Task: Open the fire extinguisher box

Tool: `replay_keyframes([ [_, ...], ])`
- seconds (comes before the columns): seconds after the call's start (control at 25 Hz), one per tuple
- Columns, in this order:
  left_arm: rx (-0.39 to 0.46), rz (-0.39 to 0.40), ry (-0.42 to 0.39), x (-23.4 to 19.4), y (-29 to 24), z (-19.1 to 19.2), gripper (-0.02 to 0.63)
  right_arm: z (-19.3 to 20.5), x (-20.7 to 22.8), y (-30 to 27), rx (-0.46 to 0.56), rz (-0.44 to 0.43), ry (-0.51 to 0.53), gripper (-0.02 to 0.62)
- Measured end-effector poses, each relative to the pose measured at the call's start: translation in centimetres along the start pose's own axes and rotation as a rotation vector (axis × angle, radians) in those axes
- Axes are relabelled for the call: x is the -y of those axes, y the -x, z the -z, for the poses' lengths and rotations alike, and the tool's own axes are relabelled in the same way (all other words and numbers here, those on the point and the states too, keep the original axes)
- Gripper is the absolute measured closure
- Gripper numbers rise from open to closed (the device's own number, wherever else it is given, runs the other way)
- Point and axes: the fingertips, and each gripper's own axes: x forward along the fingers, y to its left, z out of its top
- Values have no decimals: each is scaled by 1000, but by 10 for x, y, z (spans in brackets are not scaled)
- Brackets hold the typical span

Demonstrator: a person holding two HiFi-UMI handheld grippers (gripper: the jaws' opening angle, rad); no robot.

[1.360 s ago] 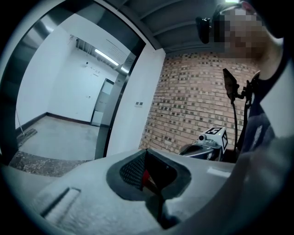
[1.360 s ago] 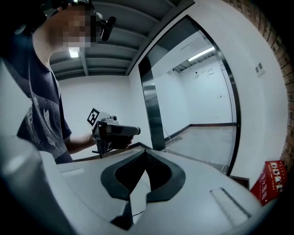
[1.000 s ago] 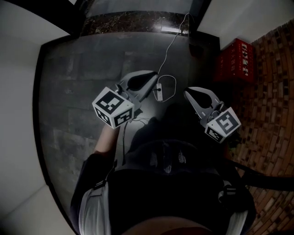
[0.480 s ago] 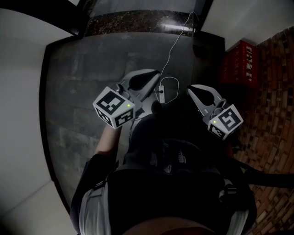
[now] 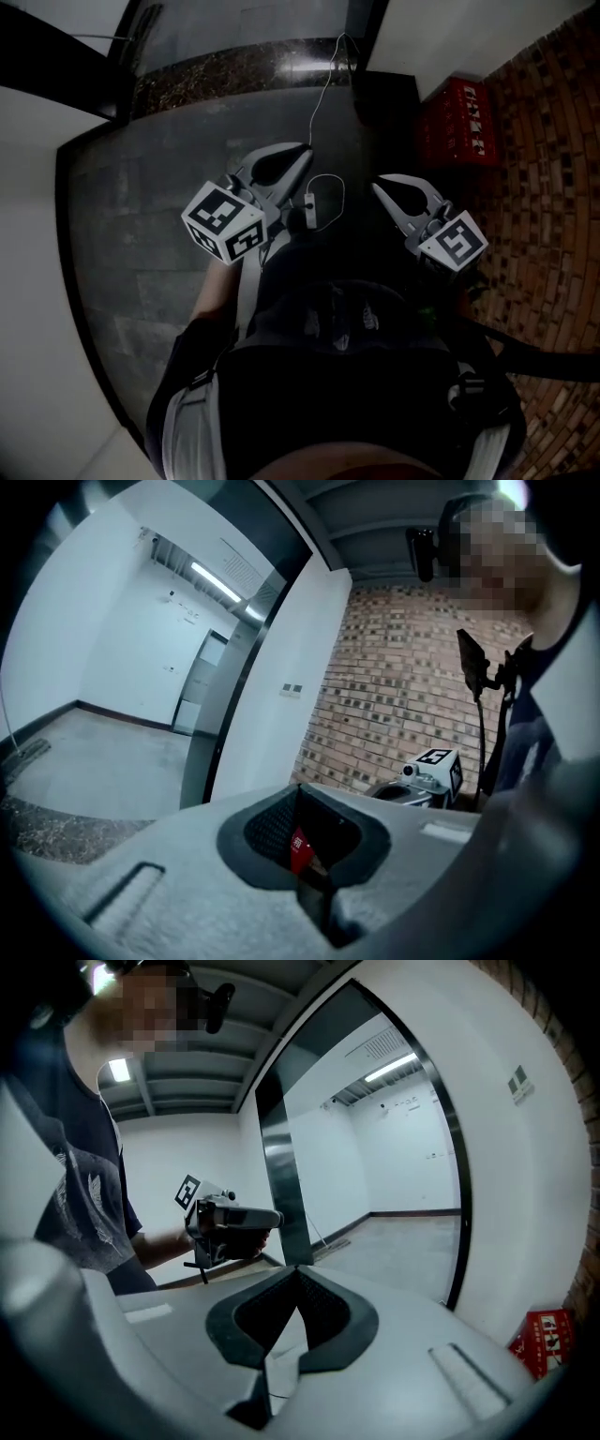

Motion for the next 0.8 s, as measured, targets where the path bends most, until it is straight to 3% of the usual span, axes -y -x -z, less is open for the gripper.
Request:
replay_keyframes([
  [0.16,3,69,-3,-34,10,-9,607,-4,2,-32,-23,90,-27,594],
  [0.32,-26,128,-14,-63,9,-7,607,-6,23,-49,-17,243,-38,592],
  [0.44,-45,177,-27,-63,-2,-4,607,4,44,-36,-21,357,-60,528],
  [0.8,-97,240,-30,-63,-37,-3,607,51,135,15,-216,608,19,518],
])
